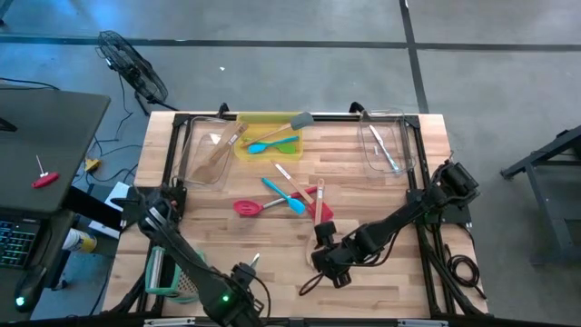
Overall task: Pick & Place Kitchen Items
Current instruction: Put the yellow table knife into the right transparent bin
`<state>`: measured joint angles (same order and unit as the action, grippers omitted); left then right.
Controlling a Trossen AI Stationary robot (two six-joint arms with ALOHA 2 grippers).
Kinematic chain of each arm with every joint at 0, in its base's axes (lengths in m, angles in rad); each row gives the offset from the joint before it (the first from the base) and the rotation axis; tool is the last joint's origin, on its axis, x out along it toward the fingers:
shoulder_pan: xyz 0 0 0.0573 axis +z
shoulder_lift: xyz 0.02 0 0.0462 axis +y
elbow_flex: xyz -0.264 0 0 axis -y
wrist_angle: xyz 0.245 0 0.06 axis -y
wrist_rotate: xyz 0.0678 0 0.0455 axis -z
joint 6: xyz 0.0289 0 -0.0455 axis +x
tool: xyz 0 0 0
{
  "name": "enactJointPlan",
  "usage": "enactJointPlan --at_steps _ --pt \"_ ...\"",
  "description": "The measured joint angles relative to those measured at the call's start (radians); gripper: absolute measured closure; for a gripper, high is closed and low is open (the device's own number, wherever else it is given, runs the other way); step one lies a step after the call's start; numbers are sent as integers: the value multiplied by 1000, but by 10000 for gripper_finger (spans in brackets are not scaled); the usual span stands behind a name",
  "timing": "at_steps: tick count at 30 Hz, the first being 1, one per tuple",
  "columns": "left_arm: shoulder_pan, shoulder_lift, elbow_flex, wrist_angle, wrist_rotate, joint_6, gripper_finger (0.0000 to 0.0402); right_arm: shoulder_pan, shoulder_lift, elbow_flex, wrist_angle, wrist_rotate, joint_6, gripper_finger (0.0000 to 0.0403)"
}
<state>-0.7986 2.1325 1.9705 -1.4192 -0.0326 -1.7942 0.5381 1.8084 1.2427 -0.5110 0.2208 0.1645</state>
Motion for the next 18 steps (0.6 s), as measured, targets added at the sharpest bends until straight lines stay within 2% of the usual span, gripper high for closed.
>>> enactJointPlan --at_steps 4,14,18 --pt "0 30 0 23 10 -18 208 -1 0 0 0 -43 0 145" --pt "6 45 -24 75 80 -27 208 0 0 0 -8 -50 -4 145" --pt "7 44 -55 114 104 -23 208 0 0 0 -7 -96 -11 145"
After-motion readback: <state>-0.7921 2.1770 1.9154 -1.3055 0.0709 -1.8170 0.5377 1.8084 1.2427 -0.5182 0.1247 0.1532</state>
